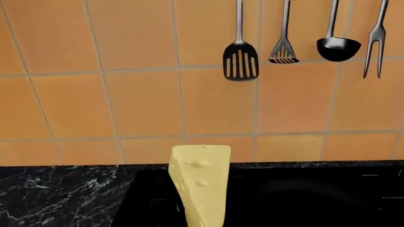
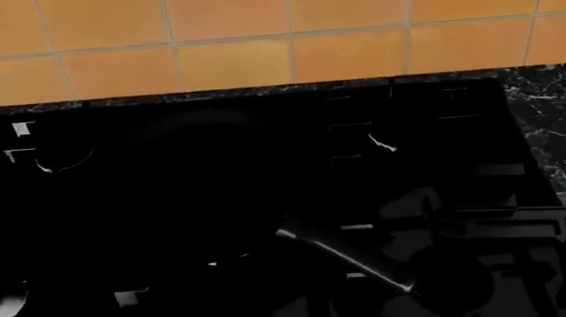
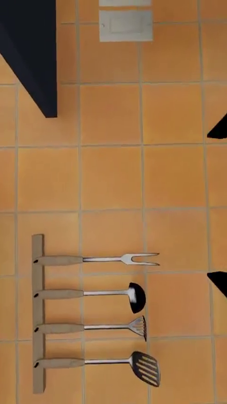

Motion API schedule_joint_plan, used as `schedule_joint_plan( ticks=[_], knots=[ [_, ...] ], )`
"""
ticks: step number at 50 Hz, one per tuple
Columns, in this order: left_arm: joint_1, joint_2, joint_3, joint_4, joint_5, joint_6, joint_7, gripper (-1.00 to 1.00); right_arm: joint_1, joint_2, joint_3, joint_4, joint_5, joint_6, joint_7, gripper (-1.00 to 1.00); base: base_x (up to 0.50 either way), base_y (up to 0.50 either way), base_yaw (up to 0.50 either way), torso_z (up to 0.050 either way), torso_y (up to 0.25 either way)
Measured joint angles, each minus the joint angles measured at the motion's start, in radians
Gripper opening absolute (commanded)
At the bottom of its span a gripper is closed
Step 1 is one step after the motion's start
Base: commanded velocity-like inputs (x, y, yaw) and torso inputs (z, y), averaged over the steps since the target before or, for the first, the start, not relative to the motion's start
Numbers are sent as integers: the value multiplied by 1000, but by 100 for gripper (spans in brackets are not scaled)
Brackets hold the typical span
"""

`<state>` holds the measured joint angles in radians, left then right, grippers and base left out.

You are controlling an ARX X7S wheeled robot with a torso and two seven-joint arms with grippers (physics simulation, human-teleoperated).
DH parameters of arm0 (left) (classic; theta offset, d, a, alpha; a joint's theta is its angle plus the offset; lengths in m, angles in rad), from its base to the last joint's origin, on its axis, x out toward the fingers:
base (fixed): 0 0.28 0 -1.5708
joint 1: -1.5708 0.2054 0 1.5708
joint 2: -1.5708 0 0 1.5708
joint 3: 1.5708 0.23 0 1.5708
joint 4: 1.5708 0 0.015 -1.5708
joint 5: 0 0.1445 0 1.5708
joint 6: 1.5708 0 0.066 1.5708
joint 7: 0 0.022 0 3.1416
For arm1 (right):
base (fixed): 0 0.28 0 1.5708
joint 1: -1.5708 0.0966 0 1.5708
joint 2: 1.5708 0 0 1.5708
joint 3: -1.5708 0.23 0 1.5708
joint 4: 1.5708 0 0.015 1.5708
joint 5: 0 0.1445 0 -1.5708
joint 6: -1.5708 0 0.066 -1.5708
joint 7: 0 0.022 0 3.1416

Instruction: Pick the cheese from the plate and place it in the pan.

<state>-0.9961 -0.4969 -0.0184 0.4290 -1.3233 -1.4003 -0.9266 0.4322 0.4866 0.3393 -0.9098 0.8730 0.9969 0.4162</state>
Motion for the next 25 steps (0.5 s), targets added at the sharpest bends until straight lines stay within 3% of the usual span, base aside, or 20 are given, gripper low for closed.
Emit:
schedule_joint_plan(
  ticks=[9, 25],
  knots=[
    [-1, 9, 54, -7, 17, 13, 39, -100, -12, 0, -8, 3, -14, -15, 1, 100, 500, 0, 0, 0, 1],
    [-47, 63, 285, -63, 156, 83, 212, -100, -49, -13, -33, 8, -64, -60, 4, 100, 7, 0, 0, 0, 1]
  ],
)
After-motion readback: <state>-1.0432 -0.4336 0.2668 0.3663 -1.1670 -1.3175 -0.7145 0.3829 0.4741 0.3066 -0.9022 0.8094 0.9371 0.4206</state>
